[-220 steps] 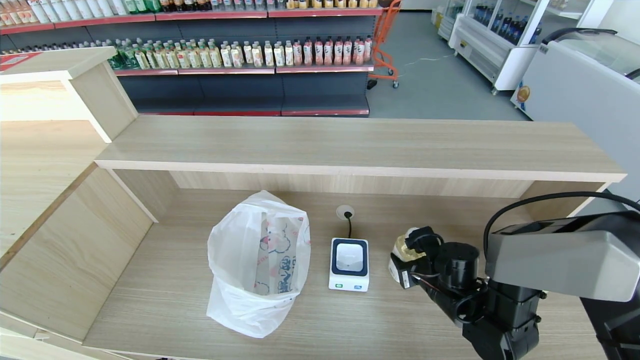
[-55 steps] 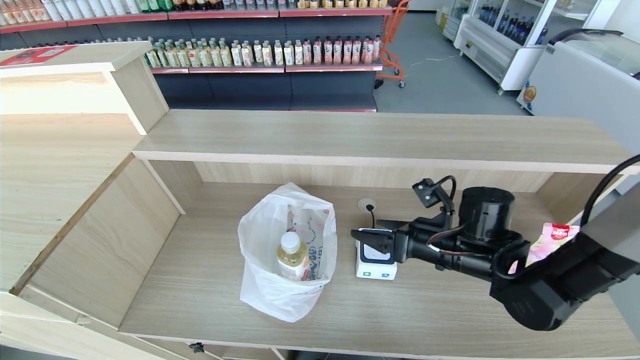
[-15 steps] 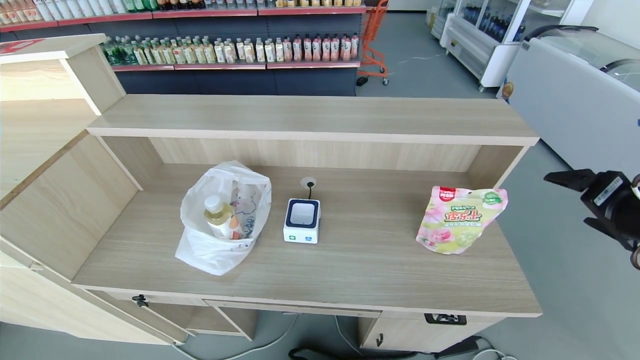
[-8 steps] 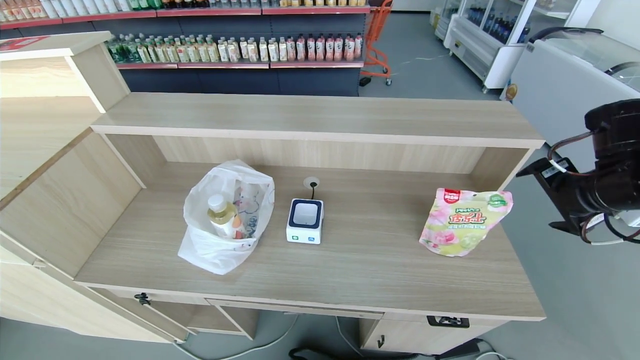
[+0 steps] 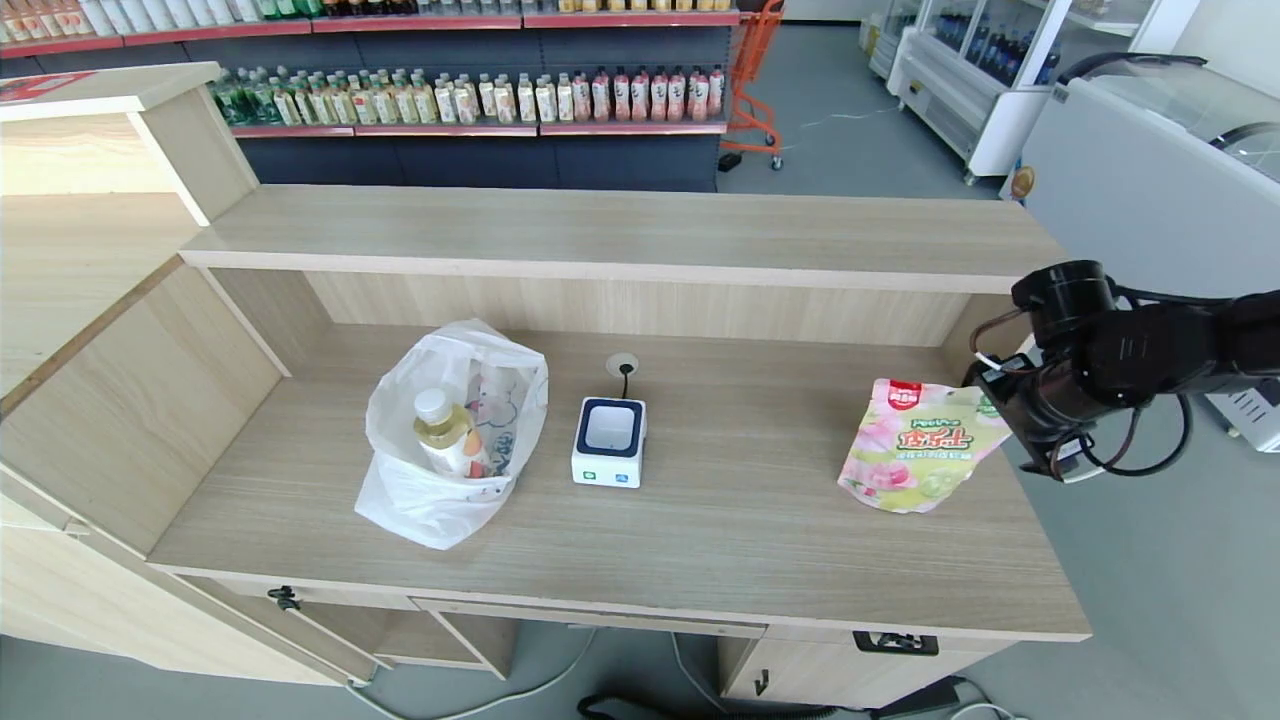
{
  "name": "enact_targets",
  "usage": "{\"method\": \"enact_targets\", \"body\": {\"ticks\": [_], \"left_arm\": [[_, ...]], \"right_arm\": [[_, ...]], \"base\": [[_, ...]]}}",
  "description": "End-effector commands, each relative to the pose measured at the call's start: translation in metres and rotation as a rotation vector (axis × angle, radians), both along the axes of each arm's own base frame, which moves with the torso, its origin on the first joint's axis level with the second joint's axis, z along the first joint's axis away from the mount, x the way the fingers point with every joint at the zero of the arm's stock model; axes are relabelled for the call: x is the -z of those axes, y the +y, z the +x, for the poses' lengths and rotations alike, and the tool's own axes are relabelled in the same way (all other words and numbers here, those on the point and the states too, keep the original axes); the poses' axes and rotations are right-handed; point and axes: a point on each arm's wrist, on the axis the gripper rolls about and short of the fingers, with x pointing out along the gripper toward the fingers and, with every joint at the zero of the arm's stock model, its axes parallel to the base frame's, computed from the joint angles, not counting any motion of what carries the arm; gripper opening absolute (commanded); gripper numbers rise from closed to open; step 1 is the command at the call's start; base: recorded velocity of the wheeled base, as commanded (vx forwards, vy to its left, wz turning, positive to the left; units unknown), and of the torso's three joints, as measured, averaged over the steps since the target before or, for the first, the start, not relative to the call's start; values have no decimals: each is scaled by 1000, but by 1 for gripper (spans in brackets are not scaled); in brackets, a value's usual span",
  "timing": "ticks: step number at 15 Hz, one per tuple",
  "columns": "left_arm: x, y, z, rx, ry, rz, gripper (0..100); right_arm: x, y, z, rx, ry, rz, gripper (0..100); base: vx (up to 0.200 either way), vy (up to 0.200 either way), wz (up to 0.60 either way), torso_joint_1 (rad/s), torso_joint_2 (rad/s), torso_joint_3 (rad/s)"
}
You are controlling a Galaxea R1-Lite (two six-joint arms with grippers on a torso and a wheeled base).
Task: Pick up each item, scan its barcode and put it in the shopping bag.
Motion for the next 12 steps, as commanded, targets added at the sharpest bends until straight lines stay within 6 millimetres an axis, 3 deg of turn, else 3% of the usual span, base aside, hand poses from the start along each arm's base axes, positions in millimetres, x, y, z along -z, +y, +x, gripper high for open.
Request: {"method": "enact_targets", "body": {"ticks": [1, 4, 7, 8, 12], "left_arm": [[0, 0, 0, 0, -2, 0, 100], [0, 0, 0, 0, 0, 0, 100], [0, 0, 0, 0, 0, 0, 100], [0, 0, 0, 0, 0, 0, 100], [0, 0, 0, 0, -2, 0, 100]], "right_arm": [[41, 11, 19, -8, 95, -29, 100], [67, 24, 25, -32, 157, -54, 100], [81, 30, 34, -43, 166, -89, 100], [83, 30, 36, -67, 159, -109, 0], [77, 30, 36, -142, 176, -218, 0]], "base": [[0, 0, 0, 0, 0, 0], [0, 0, 0, 0, 0, 0], [0, 0, 0, 0, 0, 0], [0, 0, 0, 0, 0, 0], [0, 0, 0, 0, 0, 0]]}}
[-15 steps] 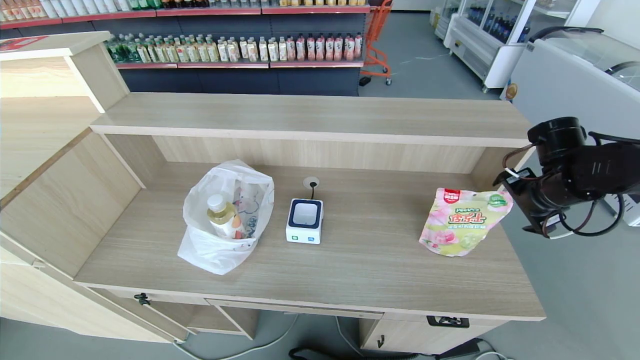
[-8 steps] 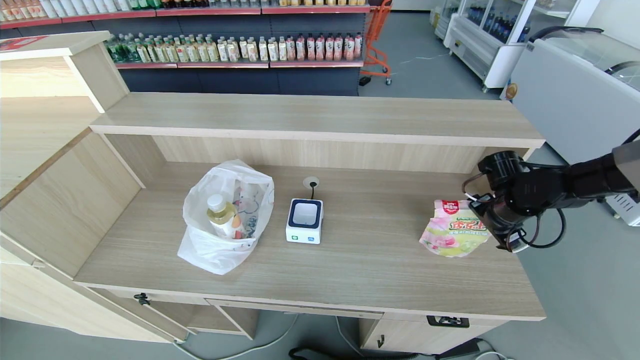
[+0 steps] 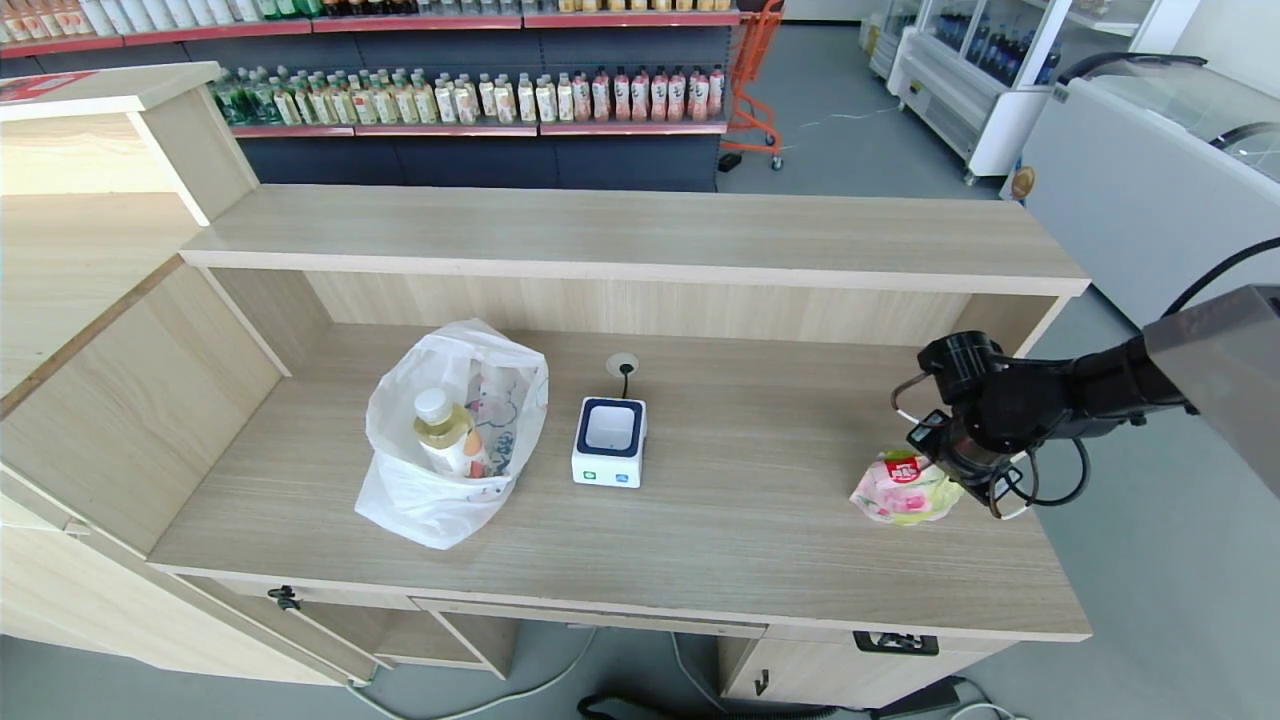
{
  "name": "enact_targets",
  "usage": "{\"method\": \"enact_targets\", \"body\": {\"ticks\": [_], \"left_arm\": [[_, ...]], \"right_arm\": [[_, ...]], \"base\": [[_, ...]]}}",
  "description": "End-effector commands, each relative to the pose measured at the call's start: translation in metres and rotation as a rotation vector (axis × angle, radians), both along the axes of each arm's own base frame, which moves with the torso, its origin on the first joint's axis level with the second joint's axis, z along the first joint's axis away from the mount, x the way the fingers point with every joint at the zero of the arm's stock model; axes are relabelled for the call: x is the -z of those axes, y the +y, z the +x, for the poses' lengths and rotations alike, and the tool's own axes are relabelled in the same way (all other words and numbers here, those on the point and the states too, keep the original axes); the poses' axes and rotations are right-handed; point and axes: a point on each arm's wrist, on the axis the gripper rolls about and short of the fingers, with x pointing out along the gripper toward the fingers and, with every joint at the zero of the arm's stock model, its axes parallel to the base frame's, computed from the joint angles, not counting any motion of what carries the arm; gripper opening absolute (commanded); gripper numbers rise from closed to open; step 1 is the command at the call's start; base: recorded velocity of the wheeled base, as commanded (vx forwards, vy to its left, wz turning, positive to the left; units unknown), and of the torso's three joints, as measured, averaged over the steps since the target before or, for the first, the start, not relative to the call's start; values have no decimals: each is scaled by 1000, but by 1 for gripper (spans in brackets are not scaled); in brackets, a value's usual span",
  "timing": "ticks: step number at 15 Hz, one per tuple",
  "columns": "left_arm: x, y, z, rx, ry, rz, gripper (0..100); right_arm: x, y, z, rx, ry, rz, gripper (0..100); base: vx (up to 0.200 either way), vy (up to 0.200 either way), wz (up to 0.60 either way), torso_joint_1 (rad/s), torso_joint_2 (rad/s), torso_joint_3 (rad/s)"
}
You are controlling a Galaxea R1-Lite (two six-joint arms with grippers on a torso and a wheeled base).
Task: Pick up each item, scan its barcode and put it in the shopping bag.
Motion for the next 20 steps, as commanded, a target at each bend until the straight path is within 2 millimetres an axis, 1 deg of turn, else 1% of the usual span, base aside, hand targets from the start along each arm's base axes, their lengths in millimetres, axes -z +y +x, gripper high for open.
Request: {"method": "enact_targets", "body": {"ticks": [1, 3, 4, 5, 7, 8, 9, 10, 11, 12, 13, 14, 16, 17, 18, 19, 20], "left_arm": [[0, 0, 0, 0, -2, 0, 100], [0, 0, 0, 0, 0, 0, 100], [0, 0, 0, 0, -2, 0, 100], [0, 0, 0, 0, -2, 0, 100], [0, 0, 0, 0, -2, 0, 100], [0, 0, 0, 0, 0, 0, 100], [0, 0, 0, 0, 0, 0, 100], [0, 0, 0, 0, 0, 0, 100], [0, 0, 0, 0, 0, 0, 100], [0, 0, 0, 0, 1, 0, 100], [0, 0, 0, 0, 0, 0, 100], [0, 0, 0, 0, 0, 0, 100], [0, 0, 0, 0, 0, 0, 100], [0, 0, 0, 0, 0, 0, 100], [0, 0, 0, 0, 0, 0, 100], [0, 0, 0, 0, 0, 0, 100], [0, 0, 0, 0, 0, 0, 100]], "right_arm": [[-4, 4, -1, -28, 0, -22, 0], [-14, 5, -5, -94, 8, -73, 0], [-26, 4, -8, -144, 3, -114, 0], [-45, 4, -14, -204, -22, -144, 0], [-82, 6, -28, -349, -110, -102, 0], [-98, 7, -35, -439, -162, -76, 0], [-127, 10, -54, -652, -340, 1, 0], [-135, 6, -66, -828, -462, 23, 0], [-137, -8, -79, -1055, -603, 25, 0], [-134, -21, -93, -1288, -725, 64, 0], [-138, -29, -110, -1513, -837, 124, 0], [-141, -29, -121, -1633, -878, 178, 0], [-147, -22, -136, -1734, -914, 198, 0], [-142, -9, -149, -1801, -932, 187, 0], [-135, -3, -157, -1836, -944, 164, 0], [-122, 2, -166, -1887, -971, 102, 0], [-110, 4, -170, -1934, -1010, 5, 0]], "base": [[0, 0, 0, 0, 0, 0], [0, 0, 0, 0, 0, 0], [0, 0, 0, 0, 0, 0], [0, 0, 0, 0, 0, 0], [0, 0, 0, 0, 0, 0], [0, 0, 0, 0, 0, 0], [0, 0, 0, 0, 0, 0], [0, 0, 0, 0, 0, 0], [0, 0, 0, 0, 0, 0], [0, 0, 0, 0, 0, 0], [0, 0, 0, 0, 0, 0], [0, 0, 0, 0, 0, 0], [0, 0, 0, 0, 0, 0], [0, 0, 0, 0, 0, 0], [0, 0, 0, 0, 0, 0], [0, 0, 0, 0, 0, 0], [0, 0, 0, 0, 0, 0]]}}
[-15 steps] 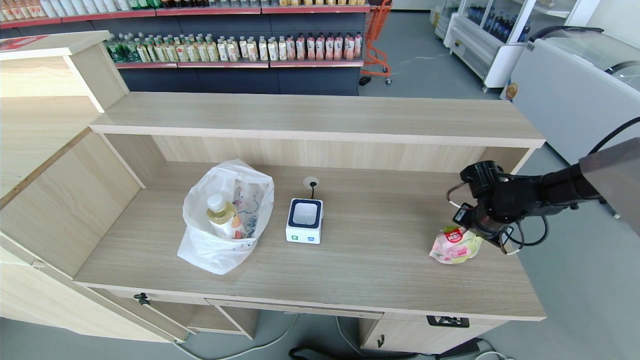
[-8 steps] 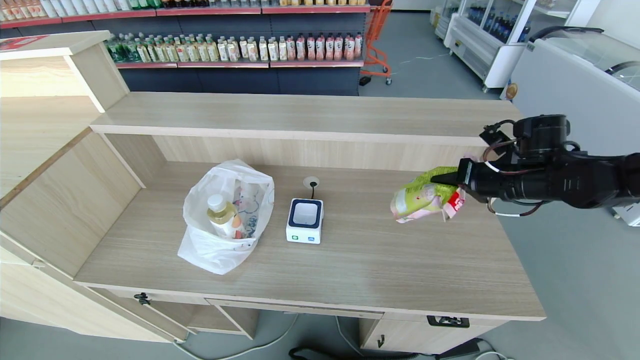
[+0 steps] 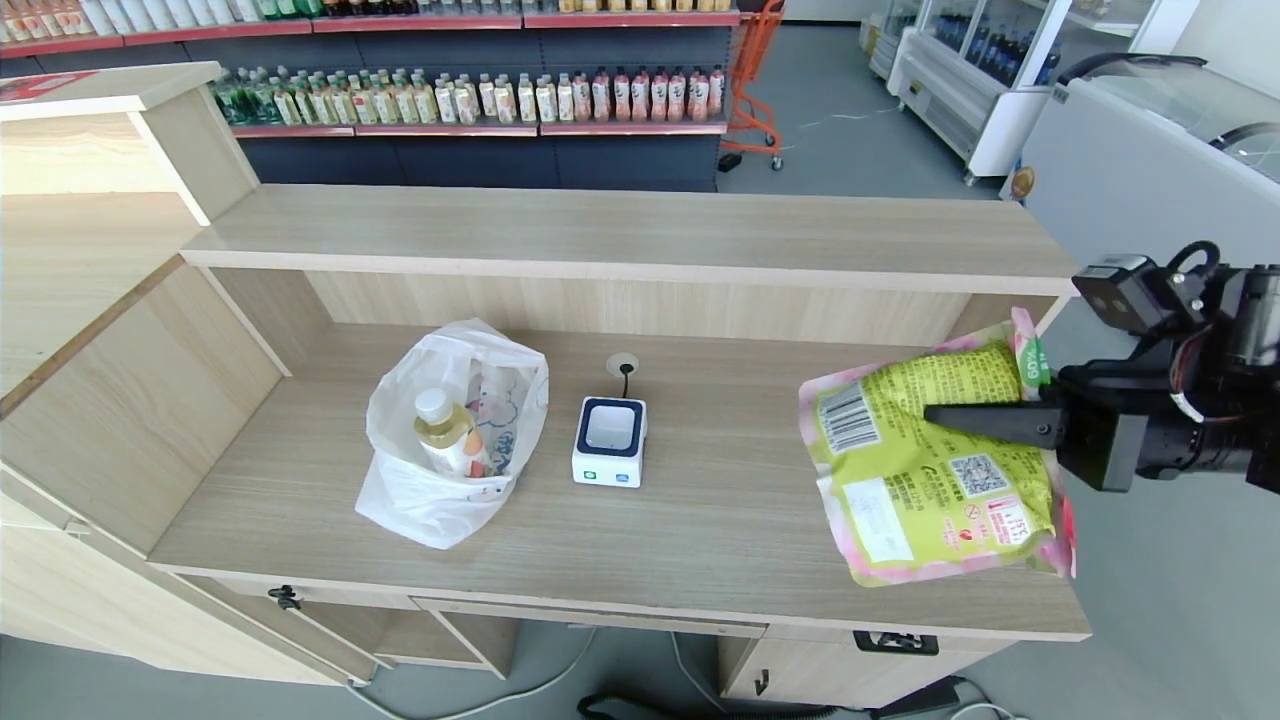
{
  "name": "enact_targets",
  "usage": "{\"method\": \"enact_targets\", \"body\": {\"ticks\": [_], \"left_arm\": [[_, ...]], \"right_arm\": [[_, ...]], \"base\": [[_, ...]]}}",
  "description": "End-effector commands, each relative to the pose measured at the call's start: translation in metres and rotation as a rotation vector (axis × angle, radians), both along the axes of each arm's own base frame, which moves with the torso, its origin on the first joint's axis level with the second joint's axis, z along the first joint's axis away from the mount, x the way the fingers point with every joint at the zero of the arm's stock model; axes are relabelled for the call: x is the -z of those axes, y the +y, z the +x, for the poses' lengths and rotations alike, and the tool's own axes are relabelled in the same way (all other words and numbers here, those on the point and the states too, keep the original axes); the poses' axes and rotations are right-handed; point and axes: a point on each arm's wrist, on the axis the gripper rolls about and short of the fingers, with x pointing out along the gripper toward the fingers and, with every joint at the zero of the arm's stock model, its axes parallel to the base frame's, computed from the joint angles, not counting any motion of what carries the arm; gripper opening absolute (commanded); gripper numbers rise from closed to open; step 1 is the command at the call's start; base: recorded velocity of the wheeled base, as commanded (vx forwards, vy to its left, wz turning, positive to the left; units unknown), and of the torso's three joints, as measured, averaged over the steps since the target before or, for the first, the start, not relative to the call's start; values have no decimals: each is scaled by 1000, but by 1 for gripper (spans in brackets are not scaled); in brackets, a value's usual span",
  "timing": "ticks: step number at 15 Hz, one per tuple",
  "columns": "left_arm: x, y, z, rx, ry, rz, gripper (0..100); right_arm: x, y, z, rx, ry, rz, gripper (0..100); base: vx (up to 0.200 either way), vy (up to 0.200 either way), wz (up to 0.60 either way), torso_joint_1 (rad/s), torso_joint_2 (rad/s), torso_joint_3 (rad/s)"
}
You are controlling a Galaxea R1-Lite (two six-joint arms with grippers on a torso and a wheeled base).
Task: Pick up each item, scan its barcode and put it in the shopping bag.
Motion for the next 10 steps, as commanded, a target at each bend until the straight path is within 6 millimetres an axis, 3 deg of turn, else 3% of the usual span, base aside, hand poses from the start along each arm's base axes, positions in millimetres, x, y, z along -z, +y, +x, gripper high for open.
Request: {"method": "enact_targets", "body": {"ticks": [1, 6, 10], "left_arm": [[0, 0, 0, 0, 0, 0, 100], [0, 0, 0, 0, 0, 0, 100], [0, 0, 0, 0, 0, 0, 100]], "right_arm": [[17, 8, -21, -51, -122, -40, 0], [17, 15, -29, -179, -454, -47, 0], [16, 12, -39, -211, -593, -33, 0]], "base": [[0, 0, 0, 0, 0, 0], [0, 0, 0, 0, 0, 0], [0, 0, 0, 0, 0, 0]]}}
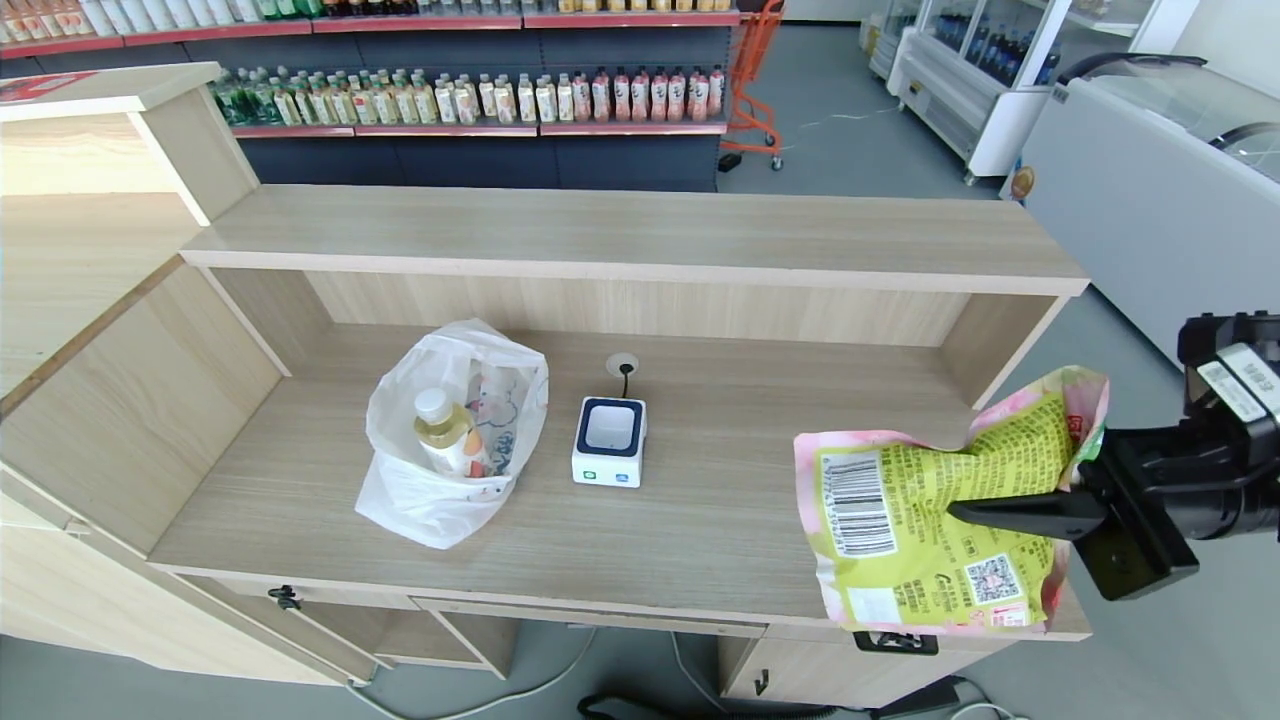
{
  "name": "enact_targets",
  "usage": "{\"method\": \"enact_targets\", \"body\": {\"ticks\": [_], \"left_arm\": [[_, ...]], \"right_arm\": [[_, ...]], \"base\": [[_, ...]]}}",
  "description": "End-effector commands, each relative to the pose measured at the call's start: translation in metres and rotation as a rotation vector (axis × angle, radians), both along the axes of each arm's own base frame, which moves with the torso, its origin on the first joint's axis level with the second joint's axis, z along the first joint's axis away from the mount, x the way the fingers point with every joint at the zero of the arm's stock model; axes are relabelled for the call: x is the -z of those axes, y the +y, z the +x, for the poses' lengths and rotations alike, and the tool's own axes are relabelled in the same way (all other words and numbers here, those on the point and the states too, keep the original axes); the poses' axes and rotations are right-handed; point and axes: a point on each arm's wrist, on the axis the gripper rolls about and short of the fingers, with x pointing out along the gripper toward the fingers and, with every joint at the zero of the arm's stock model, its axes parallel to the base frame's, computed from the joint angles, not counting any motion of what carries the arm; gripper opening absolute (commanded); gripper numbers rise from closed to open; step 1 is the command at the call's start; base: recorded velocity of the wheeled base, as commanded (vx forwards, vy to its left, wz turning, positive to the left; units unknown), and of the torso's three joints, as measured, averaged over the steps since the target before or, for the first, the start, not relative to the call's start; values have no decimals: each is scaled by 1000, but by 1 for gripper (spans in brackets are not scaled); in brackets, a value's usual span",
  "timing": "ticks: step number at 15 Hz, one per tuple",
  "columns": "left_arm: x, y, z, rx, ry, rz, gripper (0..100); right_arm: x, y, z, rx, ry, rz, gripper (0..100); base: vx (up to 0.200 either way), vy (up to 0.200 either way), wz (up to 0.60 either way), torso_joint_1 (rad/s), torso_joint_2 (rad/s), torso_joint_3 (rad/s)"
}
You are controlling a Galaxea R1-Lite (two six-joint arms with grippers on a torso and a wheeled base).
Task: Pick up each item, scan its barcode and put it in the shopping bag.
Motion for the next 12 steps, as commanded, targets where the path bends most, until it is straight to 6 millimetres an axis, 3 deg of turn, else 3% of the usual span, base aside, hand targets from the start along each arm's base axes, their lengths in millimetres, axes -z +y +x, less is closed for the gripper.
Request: {"method": "enact_targets", "body": {"ticks": [1, 5, 12], "left_arm": [[0, 0, 0, 0, 0, 0, 100], [0, 0, 0, 0, 0, 0, 100], [0, 0, 0, 0, 0, 0, 100]], "right_arm": [[3, -2, -11, 4, 5, 0, 0], [16, -4, -51, 2, 28, -3, 0], [13, -4, -62, 1, -7, -3, 0]], "base": [[0, 0, 0, 0, 0, 0], [0, 0, 0, 0, 0, 0], [0, 0, 0, 0, 0, 0]]}}
